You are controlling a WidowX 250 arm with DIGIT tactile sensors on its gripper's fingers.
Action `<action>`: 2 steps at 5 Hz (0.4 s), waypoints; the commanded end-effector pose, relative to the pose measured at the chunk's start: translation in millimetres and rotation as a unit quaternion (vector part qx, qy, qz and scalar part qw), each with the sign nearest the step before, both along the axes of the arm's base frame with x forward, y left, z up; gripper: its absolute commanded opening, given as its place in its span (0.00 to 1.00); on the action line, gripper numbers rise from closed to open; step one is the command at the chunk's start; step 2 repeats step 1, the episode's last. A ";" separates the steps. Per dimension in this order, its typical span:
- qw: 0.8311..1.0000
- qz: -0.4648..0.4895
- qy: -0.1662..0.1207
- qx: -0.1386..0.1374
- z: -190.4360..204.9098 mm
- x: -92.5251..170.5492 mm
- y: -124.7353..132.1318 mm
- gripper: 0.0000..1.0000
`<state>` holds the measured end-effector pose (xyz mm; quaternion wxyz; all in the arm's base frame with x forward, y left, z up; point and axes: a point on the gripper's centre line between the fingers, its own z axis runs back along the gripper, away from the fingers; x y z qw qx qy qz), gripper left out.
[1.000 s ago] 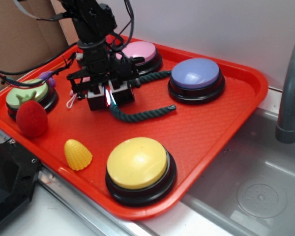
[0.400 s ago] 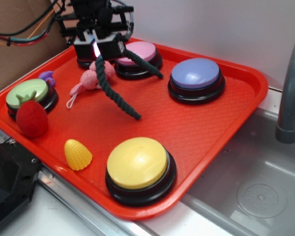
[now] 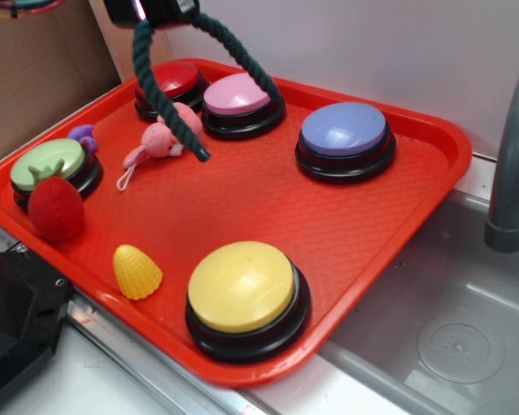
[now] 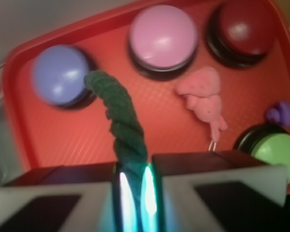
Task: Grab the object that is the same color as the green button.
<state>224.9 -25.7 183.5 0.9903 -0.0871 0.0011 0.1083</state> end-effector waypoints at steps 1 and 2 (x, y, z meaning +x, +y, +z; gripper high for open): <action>0.999 -0.016 -0.041 -0.004 32.5 -0.5 18.2 0.00; 0.999 -0.016 -0.041 -0.004 32.5 -0.5 18.2 0.00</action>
